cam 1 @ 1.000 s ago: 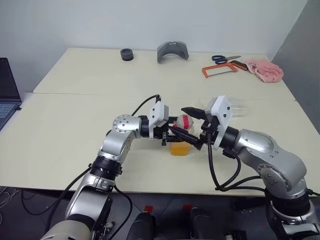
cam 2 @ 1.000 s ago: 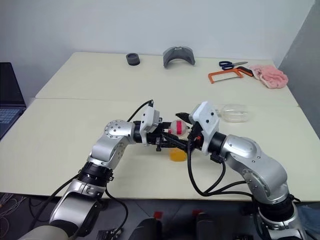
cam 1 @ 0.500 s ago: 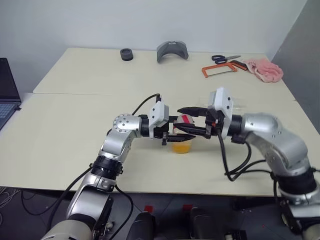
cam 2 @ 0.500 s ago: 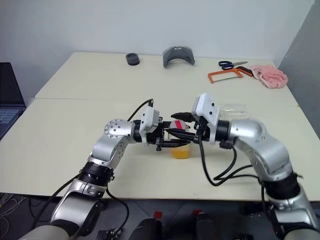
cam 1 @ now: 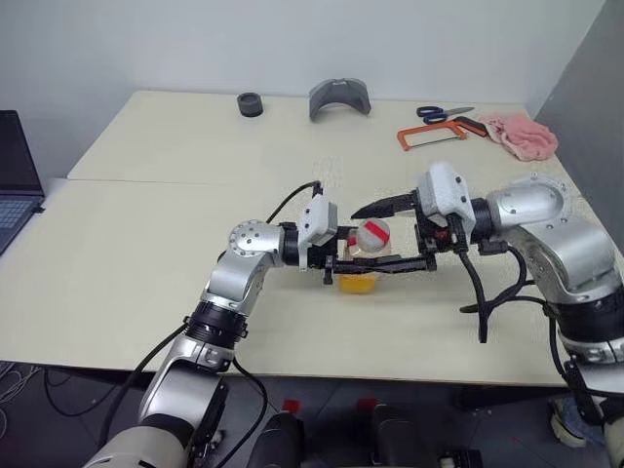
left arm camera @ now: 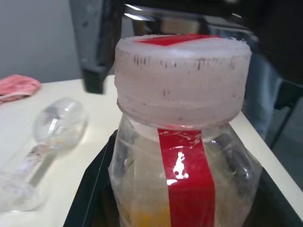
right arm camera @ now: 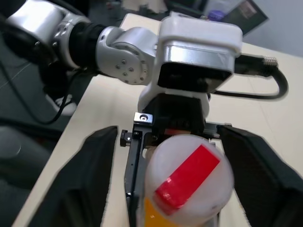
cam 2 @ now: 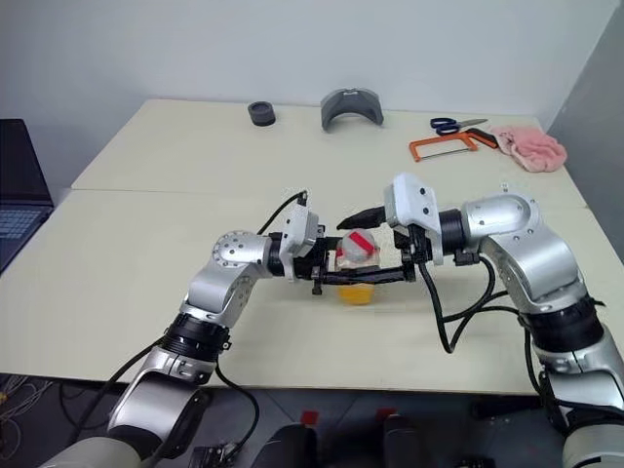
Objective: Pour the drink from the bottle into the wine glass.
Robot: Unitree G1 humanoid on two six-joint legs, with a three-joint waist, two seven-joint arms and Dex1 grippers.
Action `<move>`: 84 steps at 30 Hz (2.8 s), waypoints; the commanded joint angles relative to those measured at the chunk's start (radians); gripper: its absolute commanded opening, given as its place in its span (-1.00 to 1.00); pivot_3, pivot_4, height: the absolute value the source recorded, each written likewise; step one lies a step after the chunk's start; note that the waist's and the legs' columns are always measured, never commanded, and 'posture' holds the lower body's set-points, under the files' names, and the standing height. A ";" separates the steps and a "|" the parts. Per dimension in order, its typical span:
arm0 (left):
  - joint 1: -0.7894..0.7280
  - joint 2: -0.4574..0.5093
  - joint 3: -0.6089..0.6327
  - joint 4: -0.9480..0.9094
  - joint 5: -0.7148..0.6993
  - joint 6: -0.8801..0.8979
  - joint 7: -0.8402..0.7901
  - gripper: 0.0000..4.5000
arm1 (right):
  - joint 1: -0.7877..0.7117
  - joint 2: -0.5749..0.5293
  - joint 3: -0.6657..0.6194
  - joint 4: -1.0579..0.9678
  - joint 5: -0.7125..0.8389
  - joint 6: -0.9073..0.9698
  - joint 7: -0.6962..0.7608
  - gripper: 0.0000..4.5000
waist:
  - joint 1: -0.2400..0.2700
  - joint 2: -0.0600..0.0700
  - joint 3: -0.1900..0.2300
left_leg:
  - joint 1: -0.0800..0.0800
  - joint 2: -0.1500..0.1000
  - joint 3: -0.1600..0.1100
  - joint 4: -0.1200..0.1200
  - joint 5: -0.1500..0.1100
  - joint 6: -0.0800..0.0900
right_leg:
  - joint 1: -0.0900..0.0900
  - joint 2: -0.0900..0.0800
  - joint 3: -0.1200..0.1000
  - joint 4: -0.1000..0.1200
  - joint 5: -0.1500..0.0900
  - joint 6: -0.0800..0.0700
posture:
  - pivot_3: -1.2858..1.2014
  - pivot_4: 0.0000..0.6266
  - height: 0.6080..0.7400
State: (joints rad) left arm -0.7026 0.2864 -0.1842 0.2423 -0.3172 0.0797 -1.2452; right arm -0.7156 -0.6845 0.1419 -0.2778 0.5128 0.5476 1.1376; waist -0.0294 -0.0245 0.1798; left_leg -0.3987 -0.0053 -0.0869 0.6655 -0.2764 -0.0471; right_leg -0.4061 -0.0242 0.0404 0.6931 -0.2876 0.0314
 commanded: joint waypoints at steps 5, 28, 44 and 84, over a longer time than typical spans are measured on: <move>-0.012 -0.043 0.045 -0.010 -0.041 -0.002 0.055 -0.19 | 0.219 0.173 -0.220 -0.411 0.156 0.266 -0.557 1.00 | -0.001 0.000 0.000 | 0.000 0.000 -0.001 -0.001 0.000 0.000 | 0.000 0.000 0.000 0.000 0.000 0.000 | 0.03 -0.52 1.00; -0.062 -0.061 0.050 0.079 -0.035 -0.036 0.015 -0.20 | 0.324 0.384 -0.035 -0.433 -0.012 0.198 -0.802 -0.17 | -0.005 0.000 0.000 | 0.001 -0.002 0.001 0.000 0.000 0.000 | 0.000 0.003 0.001 0.002 0.000 0.000 | 0.03 -0.52 1.00; -0.053 -0.042 0.054 0.030 -0.045 0.014 -0.022 -0.21 | -0.044 0.023 0.035 -0.002 0.048 0.056 0.057 -0.17 | -0.005 0.003 0.002 | 0.000 0.000 0.004 -0.002 0.000 0.001 | 0.000 0.003 0.000 -0.003 0.000 0.000 | 0.03 -0.52 1.00; -0.104 -0.099 0.066 0.170 0.018 -0.075 0.068 -0.22 | 0.378 0.513 0.055 -0.488 -0.340 0.189 -1.037 0.68 | -0.005 0.003 0.001 | 0.000 -0.002 0.001 -0.001 0.000 0.000 | -0.001 0.003 0.001 0.001 0.000 0.000 | 0.03 -0.52 1.00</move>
State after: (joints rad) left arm -0.7839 0.1870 -0.1285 0.4348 -0.2913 0.0286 -1.1808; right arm -0.3353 -0.1762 0.1939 -0.7412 0.1775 0.7611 0.0910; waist -0.0342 -0.0218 0.1812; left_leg -0.3984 -0.0074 -0.0858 0.6645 -0.2760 -0.0476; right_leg -0.4069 -0.0214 0.0415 0.6939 -0.2878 0.0315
